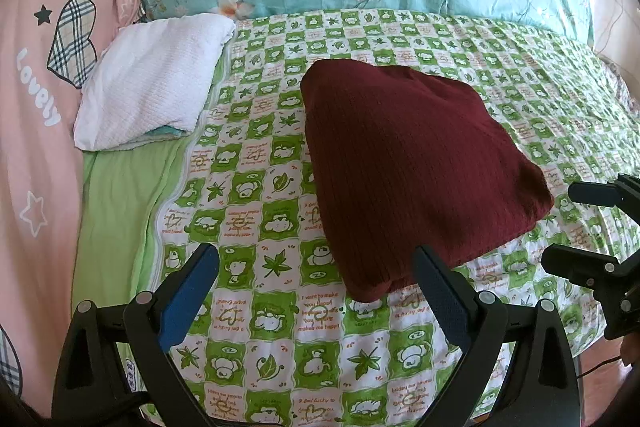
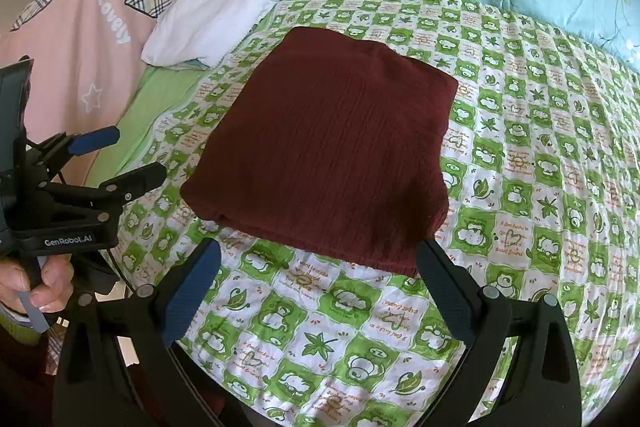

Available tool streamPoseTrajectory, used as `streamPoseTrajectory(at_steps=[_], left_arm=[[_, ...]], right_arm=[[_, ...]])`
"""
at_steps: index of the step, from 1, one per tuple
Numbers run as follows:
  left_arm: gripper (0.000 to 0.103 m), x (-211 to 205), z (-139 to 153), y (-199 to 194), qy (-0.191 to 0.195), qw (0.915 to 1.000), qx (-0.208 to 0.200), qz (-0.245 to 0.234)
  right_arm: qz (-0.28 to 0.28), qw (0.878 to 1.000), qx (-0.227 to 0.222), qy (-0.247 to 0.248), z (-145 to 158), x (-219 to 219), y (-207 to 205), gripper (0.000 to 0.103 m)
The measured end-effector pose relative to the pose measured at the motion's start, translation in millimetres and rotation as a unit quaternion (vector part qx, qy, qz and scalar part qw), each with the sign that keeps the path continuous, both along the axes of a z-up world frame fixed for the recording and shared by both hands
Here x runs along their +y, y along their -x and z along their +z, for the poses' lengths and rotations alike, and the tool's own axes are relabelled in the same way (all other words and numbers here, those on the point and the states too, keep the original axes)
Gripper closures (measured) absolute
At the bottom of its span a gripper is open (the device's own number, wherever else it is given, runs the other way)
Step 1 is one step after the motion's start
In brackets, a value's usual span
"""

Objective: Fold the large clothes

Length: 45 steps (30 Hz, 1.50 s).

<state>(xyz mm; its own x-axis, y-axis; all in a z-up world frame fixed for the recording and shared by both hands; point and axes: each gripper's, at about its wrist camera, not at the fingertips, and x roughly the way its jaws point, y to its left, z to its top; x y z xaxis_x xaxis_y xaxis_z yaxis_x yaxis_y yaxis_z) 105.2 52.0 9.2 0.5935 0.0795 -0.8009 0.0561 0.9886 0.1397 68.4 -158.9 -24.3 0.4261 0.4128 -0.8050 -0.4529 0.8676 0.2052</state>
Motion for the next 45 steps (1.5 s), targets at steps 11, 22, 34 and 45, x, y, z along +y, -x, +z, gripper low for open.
streamPoseTrajectory(at_steps=[11, 22, 34, 45], left_arm=[[0.005, -2.6, -1.9, -2.4, -0.001, 1.0000, 0.002, -0.002], [0.005, -1.2, -2.0, -4.9, -0.001, 1.0000, 0.003, -0.002], [0.005, -2.3, 3.0, -8.0, 0.000, 1.0000, 0.000, -0.007], [0.005, -2.0, 4.2, -11.4, -0.003, 1.0000, -0.004, -0.009]], right_arm=[[0.001, 1.000, -0.001, 0.000, -0.3, -0.3, -1.5, 0.005], [-0.003, 1.000, -0.005, -0.002, 4.7, -1.8, -6.7, 0.005], [-0.002, 1.000, -0.008, -0.001, 8.0, 0.3, -9.7, 0.005], [-0.001, 1.000, -0.008, -0.002, 7.8, -0.2, -11.0, 0.005]])
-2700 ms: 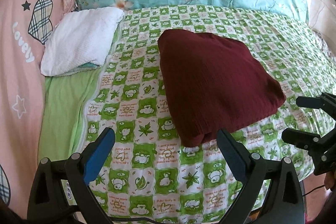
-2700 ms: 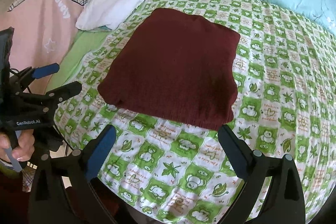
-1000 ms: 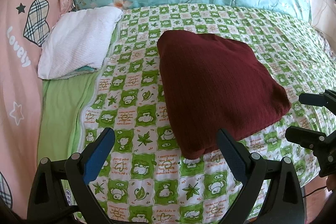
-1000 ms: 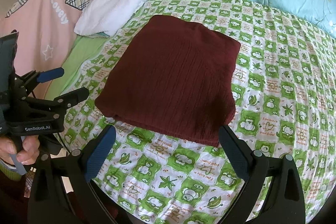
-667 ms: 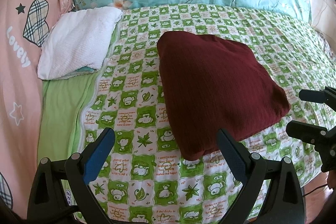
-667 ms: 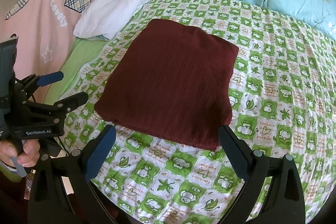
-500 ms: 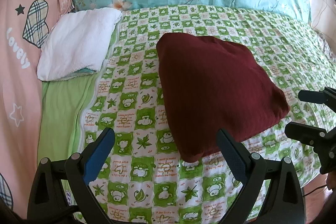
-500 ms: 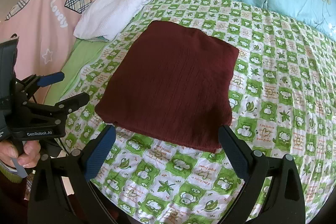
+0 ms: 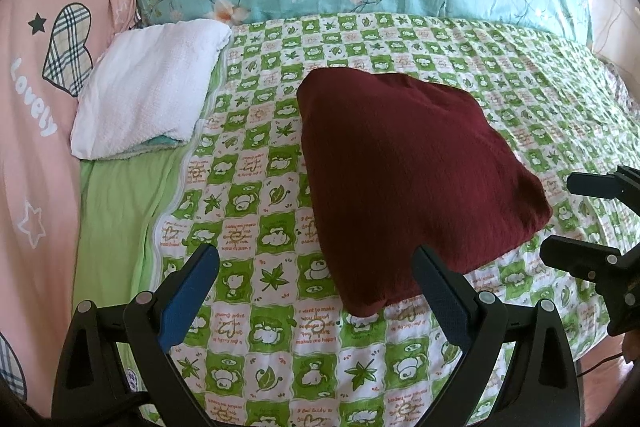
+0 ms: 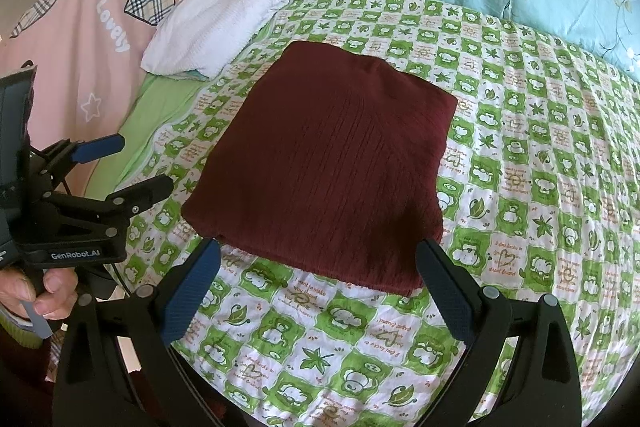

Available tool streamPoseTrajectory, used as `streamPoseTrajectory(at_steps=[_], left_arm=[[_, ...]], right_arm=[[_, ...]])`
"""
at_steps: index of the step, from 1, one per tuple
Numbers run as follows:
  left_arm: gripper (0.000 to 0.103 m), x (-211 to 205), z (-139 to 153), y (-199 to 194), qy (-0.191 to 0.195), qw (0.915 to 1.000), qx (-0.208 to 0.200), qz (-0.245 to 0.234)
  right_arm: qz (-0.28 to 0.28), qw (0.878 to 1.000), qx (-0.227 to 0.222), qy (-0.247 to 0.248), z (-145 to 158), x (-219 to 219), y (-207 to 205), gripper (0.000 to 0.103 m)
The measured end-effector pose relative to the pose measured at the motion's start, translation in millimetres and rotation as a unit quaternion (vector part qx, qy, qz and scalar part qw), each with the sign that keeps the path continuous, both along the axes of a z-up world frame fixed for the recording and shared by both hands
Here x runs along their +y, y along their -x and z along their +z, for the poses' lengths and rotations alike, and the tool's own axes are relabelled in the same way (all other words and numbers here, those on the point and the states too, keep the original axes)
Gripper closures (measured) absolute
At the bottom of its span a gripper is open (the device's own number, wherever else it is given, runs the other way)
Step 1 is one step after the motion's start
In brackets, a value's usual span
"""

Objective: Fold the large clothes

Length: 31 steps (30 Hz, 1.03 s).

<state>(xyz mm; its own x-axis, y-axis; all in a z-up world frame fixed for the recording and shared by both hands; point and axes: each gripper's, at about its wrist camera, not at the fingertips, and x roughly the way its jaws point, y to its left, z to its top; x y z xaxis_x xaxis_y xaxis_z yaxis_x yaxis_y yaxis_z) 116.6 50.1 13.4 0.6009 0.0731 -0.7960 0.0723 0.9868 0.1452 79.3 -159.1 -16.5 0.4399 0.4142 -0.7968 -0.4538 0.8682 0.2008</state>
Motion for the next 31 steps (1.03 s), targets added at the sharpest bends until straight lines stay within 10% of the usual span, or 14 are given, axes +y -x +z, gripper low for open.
streamPoseTrajectory(at_steps=[31], left_arm=[[0.005, 7.6, -3.5, -18.3, 0.013, 0.9998, 0.003, 0.011]], right_arm=[[0.002, 1.000, 0.006, -0.011, -4.5, -0.5, -18.5, 0.005]])
